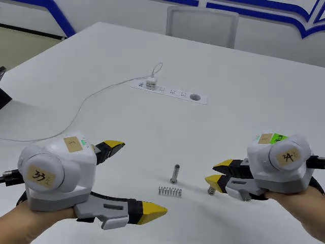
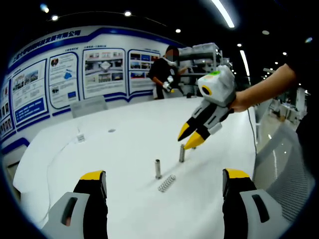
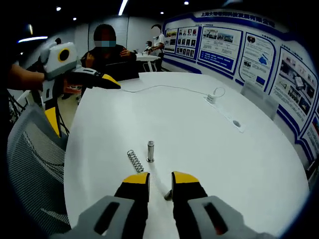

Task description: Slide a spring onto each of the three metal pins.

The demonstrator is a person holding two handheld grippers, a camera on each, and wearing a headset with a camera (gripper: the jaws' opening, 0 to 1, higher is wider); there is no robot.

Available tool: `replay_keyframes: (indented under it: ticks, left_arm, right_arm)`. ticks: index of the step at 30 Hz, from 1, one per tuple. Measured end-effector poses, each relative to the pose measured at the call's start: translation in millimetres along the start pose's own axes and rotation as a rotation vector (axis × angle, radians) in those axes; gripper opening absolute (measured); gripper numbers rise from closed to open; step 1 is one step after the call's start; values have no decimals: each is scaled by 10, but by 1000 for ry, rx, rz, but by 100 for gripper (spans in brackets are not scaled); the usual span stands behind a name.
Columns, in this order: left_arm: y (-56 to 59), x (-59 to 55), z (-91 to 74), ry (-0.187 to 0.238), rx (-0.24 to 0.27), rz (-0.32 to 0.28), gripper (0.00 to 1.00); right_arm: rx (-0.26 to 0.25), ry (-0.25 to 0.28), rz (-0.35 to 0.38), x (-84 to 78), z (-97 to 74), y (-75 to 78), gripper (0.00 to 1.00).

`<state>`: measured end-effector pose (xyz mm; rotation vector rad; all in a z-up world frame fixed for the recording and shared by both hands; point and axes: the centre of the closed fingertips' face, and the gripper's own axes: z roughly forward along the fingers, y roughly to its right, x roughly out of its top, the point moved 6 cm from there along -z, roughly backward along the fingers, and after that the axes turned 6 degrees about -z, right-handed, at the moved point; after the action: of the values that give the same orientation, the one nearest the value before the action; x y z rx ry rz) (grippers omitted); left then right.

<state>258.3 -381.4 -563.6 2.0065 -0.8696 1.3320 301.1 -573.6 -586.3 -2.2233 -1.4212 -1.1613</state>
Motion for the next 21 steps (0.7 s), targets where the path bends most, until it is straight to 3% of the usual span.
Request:
replay_keyframes:
  ticks: [15,21]
  left_arm:
    - [-49,-62,-1,-8,13,-32,100]
    - [-74,-71,-14,-10,19,-36,100]
  right_arm:
    - [133,-30,-83,31,386,-317,18]
    - [168,-62,-108,-20,578,-340,18]
